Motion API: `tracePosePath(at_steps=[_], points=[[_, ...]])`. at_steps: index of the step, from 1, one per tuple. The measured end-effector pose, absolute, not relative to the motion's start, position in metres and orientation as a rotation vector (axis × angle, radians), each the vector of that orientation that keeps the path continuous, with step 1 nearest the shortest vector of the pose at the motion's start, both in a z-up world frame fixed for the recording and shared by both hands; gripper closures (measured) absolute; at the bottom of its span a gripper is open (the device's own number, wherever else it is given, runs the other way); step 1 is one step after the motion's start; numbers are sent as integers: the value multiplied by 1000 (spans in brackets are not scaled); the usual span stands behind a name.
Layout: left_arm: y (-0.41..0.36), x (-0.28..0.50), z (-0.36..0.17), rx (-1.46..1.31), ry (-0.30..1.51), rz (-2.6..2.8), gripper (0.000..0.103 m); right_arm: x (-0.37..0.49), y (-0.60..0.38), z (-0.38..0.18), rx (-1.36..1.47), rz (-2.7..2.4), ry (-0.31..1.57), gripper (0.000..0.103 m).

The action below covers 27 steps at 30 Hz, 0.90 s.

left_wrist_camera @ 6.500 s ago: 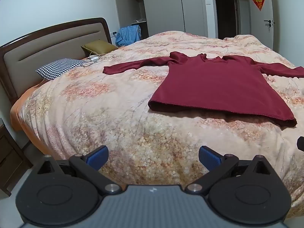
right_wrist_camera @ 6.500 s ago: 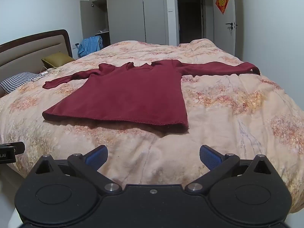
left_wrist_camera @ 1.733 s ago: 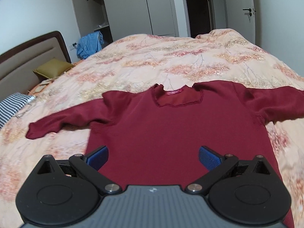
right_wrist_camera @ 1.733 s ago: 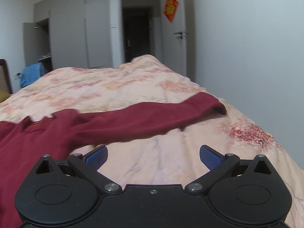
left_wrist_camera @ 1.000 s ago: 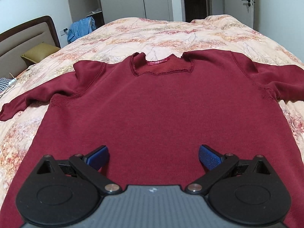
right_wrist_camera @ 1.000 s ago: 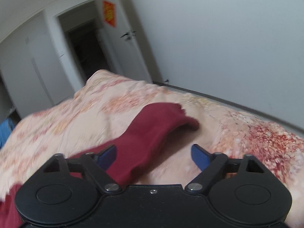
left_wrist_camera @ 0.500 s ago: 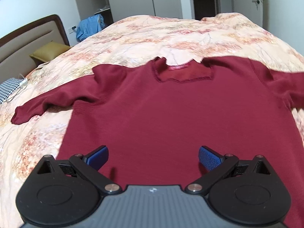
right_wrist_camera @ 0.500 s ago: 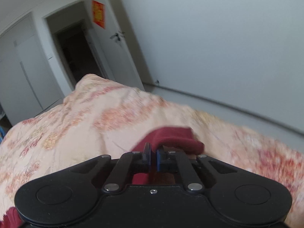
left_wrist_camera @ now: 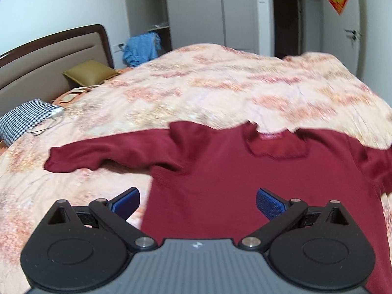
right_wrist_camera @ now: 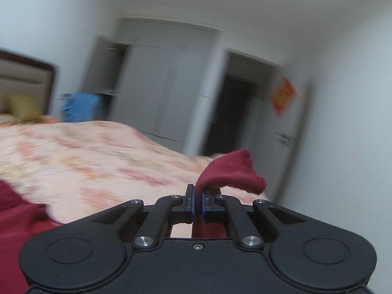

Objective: Fold small clothes
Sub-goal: 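Fold the held sleeve across the shirt body with the right gripper, release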

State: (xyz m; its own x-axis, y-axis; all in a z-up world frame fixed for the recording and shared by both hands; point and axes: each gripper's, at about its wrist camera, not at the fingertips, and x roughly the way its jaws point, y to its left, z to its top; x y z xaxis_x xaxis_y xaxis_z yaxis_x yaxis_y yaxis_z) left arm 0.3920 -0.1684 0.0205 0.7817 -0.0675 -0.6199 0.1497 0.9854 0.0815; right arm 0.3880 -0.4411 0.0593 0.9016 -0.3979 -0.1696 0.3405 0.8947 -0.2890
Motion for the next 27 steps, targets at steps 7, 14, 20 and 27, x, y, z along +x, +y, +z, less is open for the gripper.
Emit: tracePosePath(at_steps=[7, 14, 20, 27], points=[[-122, 408, 29, 65, 642, -36, 0, 447, -302, 28, -491, -157, 286, 99], [-89, 415, 14, 49, 654, 3, 0, 482, -222, -39, -465, -59, 470, 99], [-82, 418, -2, 33, 668, -4, 0, 499, -212, -69, -371, 39, 614, 94], [-92, 424, -10, -38, 665, -65, 0, 466, -232, -65, -234, 175, 678, 55]])
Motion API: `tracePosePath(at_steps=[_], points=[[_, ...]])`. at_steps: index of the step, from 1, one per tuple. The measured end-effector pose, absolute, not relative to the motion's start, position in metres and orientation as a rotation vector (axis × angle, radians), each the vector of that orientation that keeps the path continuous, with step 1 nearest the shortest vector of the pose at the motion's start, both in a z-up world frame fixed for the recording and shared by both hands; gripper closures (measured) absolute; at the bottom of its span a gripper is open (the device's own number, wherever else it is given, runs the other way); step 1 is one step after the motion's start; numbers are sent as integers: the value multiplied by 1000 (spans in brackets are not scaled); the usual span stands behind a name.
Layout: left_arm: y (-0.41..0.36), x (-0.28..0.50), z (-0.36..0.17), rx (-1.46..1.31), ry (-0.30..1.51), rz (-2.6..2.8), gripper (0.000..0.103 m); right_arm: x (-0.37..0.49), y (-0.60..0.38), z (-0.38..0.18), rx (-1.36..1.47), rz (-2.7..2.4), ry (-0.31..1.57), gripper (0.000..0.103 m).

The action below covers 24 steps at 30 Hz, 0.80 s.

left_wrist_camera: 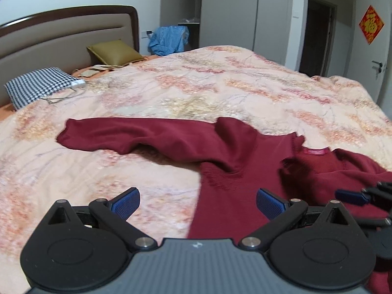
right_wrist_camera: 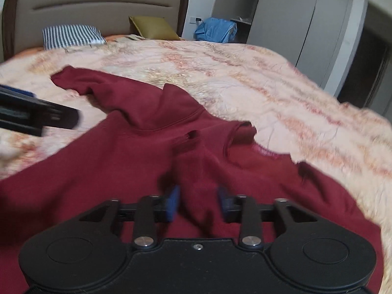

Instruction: Fold small clothes

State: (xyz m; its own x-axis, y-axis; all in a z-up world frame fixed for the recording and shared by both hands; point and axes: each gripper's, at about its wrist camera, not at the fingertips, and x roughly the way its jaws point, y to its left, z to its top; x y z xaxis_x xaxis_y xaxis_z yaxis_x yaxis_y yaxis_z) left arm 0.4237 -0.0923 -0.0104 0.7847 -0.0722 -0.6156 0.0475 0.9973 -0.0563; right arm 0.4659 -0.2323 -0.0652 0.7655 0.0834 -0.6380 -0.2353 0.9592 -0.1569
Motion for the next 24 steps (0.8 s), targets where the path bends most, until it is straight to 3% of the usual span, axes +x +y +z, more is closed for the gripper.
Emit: tracePosePath(at_steps=[2, 8, 9, 18, 24], points=[[-99, 426, -13, -54, 667, -99, 0, 450, -245, -59, -193, 196, 675, 35], [-133, 437, -22, -88, 652, -203, 0, 396, -293, -42, -130, 170, 610, 4], [-141, 441, -26, -84, 651, -207, 0, 388, -303, -41, -134, 139, 593, 2], [-180, 464, -68, -1, 685, -139, 0, 389, -424, -48, 47, -251, 571, 4], [-175, 468, -87, -27, 716, -125, 0, 420, -496, -73, 436, -348, 581, 23]])
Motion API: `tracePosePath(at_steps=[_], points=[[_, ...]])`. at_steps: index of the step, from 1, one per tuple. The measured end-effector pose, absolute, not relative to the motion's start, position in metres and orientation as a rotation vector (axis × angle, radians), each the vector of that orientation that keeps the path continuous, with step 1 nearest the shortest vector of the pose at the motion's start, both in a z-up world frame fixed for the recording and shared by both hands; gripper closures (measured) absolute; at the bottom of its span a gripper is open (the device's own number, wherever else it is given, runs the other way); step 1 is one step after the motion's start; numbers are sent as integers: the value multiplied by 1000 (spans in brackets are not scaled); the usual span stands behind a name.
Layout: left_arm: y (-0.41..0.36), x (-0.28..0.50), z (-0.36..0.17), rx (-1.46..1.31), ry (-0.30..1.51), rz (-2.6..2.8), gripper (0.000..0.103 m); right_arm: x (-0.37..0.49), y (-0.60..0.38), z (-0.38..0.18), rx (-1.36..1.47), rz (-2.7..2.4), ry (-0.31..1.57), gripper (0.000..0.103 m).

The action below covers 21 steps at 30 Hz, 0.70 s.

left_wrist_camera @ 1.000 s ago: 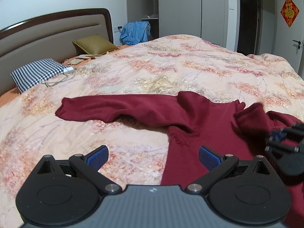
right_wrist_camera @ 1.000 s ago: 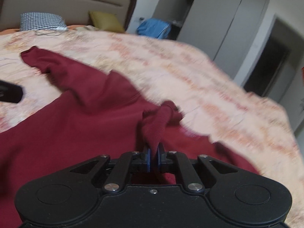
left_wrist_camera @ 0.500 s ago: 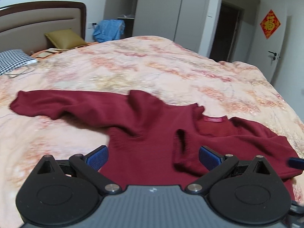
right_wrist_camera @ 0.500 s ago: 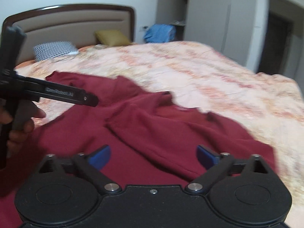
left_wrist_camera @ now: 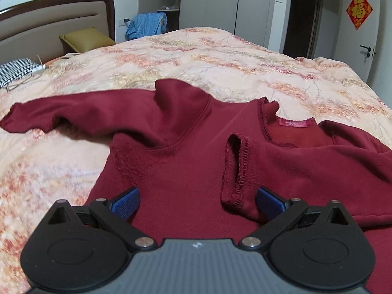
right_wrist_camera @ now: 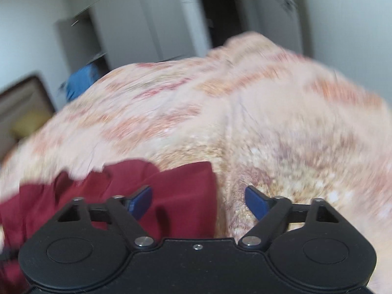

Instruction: Fold small clothes

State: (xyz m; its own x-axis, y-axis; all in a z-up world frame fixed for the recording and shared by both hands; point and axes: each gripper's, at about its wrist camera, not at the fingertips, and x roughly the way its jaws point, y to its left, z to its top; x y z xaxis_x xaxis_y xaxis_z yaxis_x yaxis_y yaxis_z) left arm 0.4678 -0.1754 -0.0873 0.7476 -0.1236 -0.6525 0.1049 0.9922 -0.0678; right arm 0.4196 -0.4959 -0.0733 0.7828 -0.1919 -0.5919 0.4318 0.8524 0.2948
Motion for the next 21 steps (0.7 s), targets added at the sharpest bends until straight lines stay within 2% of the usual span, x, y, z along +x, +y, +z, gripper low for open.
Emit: tracePosePath(at_steps=[3, 4, 7, 12, 16, 18, 20, 21], points=[[-177, 463, -91, -17, 696, -123, 0, 439, -508, -84, 514, -351, 606, 31], [-178, 462, -93, -9, 689, -122, 0, 442, -509, -87, 517, -351, 611, 41], [-179, 460, -98, 2, 676, -121, 0, 449, -507, -88, 493, -354, 619, 90], [-178, 459, -98, -2, 674, -124, 0, 432, -501, -75, 380, -410, 522, 98], [-181, 459, -100, 9, 675, -121, 0, 432, -497, -90, 346, -443, 573, 98], [-179, 459, -101, 1, 674, -124, 0, 429, -494, -91, 321, -435, 574, 94], [-177, 459, -103, -13, 670, -129, 0, 419, -490, -84, 300, -429, 557, 81], [-176, 459, -103, -17, 668, -131, 0, 412, -487, -80, 263, -422, 547, 79]])
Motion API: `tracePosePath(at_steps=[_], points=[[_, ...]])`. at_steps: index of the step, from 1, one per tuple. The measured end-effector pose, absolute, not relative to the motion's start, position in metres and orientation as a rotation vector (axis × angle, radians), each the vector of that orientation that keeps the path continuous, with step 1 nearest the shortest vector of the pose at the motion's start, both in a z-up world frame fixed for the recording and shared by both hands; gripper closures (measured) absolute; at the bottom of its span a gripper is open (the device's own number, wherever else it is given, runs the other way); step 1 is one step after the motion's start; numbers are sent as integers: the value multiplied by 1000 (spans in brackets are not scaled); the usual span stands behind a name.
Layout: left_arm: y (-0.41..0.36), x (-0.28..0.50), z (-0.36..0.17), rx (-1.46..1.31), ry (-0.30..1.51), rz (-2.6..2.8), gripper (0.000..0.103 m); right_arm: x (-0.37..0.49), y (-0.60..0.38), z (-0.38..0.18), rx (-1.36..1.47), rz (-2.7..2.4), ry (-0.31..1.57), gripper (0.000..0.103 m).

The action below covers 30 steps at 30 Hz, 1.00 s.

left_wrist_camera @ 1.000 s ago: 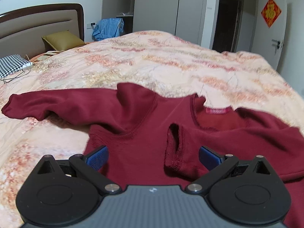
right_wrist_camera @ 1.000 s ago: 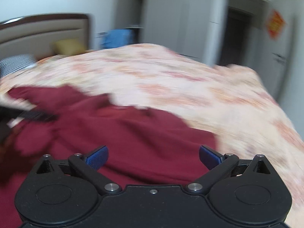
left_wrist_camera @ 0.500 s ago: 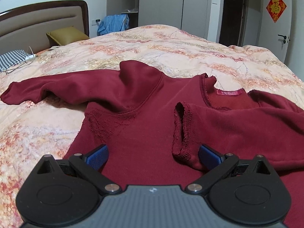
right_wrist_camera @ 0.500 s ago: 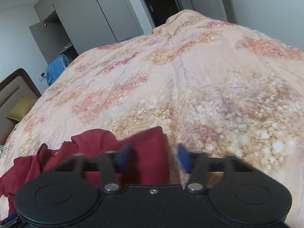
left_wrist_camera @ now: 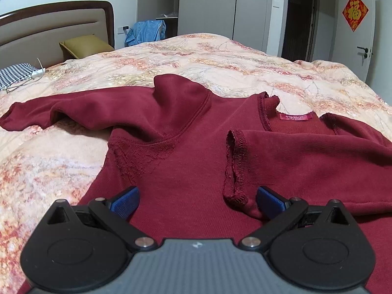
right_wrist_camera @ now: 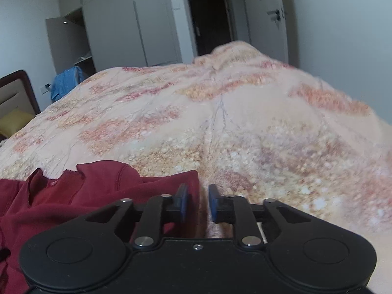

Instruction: Fold small clothes

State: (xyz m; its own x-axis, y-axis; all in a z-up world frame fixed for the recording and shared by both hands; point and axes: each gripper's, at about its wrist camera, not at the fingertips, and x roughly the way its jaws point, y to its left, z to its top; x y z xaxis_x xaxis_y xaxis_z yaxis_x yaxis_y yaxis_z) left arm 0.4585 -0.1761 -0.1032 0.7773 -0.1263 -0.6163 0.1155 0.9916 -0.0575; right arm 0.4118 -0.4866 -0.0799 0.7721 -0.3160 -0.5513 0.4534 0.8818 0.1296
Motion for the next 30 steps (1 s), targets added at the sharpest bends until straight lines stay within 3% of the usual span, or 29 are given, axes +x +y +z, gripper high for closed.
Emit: tracePosePath(at_steps=[2, 5, 10, 15, 16, 17, 19, 27, 30], points=[[-176, 458, -104, -18, 663, -131, 0, 393, -476, -72, 176, -404, 538, 57], [-176, 457, -104, -17, 656, -131, 0, 356, -456, -66, 80, -369, 517, 36], [-175, 455, -105, -22, 653, -132, 0, 326, -425, -80, -130, -367, 574, 33], [-175, 454, -106, -25, 647, -133, 0, 345, -417, -99, -165, -379, 595, 45], [-175, 454, -106, -25, 647, -133, 0, 349, -416, -102, -164, -385, 597, 57], [-175, 454, -106, -24, 647, -132, 0, 353, -416, -104, -162, -388, 600, 77], [-176, 454, -106, -20, 648, -131, 0, 355, -416, -106, -137, -396, 589, 94], [-177, 453, -107, -14, 642, -129, 0, 347, -413, -116, -109, -437, 598, 97], [-175, 452, -106, -28, 638, -134, 0, 347, -411, -109, -94, -432, 595, 92]])
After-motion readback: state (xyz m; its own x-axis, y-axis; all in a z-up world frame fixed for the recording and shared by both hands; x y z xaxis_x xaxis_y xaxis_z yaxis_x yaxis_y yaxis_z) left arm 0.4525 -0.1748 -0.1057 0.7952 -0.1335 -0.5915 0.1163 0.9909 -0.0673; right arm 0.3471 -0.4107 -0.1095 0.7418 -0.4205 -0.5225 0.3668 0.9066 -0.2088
